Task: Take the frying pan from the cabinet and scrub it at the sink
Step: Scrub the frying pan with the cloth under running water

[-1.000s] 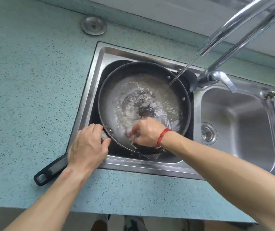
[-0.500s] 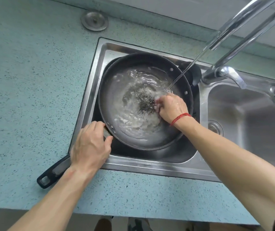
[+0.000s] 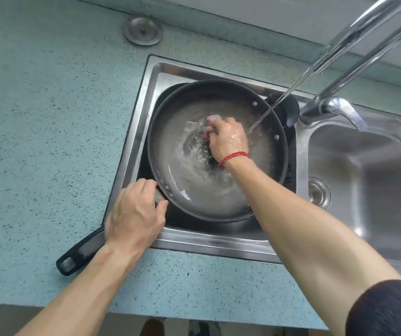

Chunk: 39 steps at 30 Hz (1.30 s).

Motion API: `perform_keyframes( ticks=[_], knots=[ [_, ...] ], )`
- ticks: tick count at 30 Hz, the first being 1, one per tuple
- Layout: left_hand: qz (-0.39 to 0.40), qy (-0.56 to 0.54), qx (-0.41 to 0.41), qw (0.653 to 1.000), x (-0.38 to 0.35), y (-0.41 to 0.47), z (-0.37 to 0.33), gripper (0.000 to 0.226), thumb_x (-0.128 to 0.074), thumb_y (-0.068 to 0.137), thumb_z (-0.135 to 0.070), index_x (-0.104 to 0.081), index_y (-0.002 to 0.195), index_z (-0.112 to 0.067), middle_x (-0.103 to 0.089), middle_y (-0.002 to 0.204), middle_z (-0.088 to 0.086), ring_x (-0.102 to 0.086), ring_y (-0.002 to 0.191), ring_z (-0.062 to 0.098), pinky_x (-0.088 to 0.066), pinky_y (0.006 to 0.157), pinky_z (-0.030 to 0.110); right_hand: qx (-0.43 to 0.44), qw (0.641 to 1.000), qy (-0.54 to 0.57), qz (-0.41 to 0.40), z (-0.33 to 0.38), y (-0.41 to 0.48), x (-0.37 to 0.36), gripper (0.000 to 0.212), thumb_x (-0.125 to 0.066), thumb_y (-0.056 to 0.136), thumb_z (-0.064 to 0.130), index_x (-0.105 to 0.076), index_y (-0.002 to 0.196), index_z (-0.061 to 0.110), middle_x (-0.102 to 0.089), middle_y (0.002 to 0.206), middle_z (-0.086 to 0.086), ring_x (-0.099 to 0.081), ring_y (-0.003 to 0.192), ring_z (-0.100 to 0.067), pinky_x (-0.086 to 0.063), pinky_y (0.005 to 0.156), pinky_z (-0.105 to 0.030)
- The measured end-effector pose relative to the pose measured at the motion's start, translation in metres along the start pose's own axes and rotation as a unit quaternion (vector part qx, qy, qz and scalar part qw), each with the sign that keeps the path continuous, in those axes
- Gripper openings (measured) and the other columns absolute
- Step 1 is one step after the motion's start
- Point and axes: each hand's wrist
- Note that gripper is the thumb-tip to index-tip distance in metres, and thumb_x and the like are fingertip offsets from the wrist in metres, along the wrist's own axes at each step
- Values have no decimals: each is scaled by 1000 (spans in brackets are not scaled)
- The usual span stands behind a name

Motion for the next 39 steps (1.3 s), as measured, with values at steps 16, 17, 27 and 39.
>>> perform_keyframes(
  ticks=[16, 17, 27, 39],
  knots=[
    [18, -7, 9, 1000, 3, 1, -1, 19, -70, 84, -23, -59, 93, -9, -60, 84, 3, -56, 78, 23, -47, 71, 37, 117, 975, -68, 176, -26, -66, 16, 18, -57, 85, 14, -75, 85, 19, -68, 102, 0, -64, 97, -20, -57, 81, -33],
    [18, -6, 9, 1000, 3, 1, -1, 20, -70, 84, -22, -59, 93, -9, -60, 84, 3, -56, 79, 24, -47, 72, 38, 97, 980, -67, 162, -30, -61, 19, 19, -57, 87, 14, -74, 84, 20, -68, 104, 0, -65, 96, -20, -58, 82, -35],
    [12, -1, 0, 1000, 3, 0, -1, 19, -70, 84, -22, -59, 92, -9, -59, 82, 3, -55, 76, 24, -47, 71, 37, -33, 999, 1, -15, -2, 11, -6, 27, -49, 92, 14, -72, 93, 29, -69, 103, -2, -61, 101, -28, -49, 89, -37],
    [3, -5, 5, 1000, 0, 1, 1, 16, -70, 83, -20, -58, 90, -12, -58, 81, 0, -49, 76, 17, -38, 71, 29, 123, 985, 39, 111, 36, -64, -27, 17, -60, 86, 22, -68, 101, 20, -65, 96, -2, -57, 95, -25, -52, 82, -37]
  ],
)
Point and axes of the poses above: each hand's wrist, its own y-axis towards the middle knuckle, its own x-axis out of the back of the hand, z = x × y
